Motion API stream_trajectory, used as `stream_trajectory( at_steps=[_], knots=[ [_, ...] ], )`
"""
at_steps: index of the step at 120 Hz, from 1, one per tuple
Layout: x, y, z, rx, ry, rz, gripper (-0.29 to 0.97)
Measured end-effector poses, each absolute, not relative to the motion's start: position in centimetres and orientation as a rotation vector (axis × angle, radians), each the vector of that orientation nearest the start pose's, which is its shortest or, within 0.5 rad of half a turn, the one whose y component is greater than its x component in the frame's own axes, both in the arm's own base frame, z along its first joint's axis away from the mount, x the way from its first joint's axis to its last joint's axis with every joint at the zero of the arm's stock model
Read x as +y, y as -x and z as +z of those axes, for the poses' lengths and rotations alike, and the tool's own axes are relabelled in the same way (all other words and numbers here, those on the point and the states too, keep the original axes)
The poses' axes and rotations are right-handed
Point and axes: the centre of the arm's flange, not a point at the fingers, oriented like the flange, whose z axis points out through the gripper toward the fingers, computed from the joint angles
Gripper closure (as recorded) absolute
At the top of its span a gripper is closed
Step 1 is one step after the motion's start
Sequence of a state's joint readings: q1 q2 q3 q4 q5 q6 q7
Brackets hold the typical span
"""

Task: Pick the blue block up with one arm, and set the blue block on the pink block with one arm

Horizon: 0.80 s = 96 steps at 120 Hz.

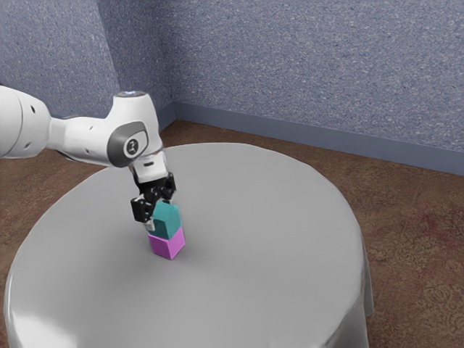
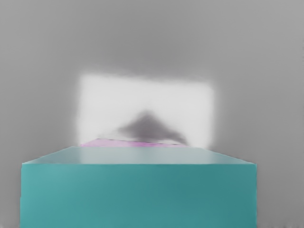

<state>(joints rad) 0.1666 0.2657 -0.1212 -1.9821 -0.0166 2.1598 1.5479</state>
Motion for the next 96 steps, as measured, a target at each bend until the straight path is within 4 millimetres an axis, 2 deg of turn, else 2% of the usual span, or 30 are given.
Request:
stream_trajectory(
  at_steps=[10,18,26,42,53,57,78,96],
  knots=[
    [2.9,-59.0,33.5,2.188,2.375,0.039,0.06],
    [2.9,-58.8,36.3,2.173,2.356,0.01,0.04],
    [2.7,-58.0,41.4,2.142,2.324,-0.05,0.03],
    [2.1,-56.1,54.0,2.03,2.303,-0.169,0.02],
    [1.8,-54.9,63.1,1.839,2.388,-0.215,0.01],
    [1.9,-54.2,65.2,1.754,2.435,-0.202,0.01],
    [4.4,-52.2,68.5,1.346,2.739,-0.19,0.0],
    [4.0,-51.9,68.3,1.108,2.868,-0.143,0.0]
  ],
)
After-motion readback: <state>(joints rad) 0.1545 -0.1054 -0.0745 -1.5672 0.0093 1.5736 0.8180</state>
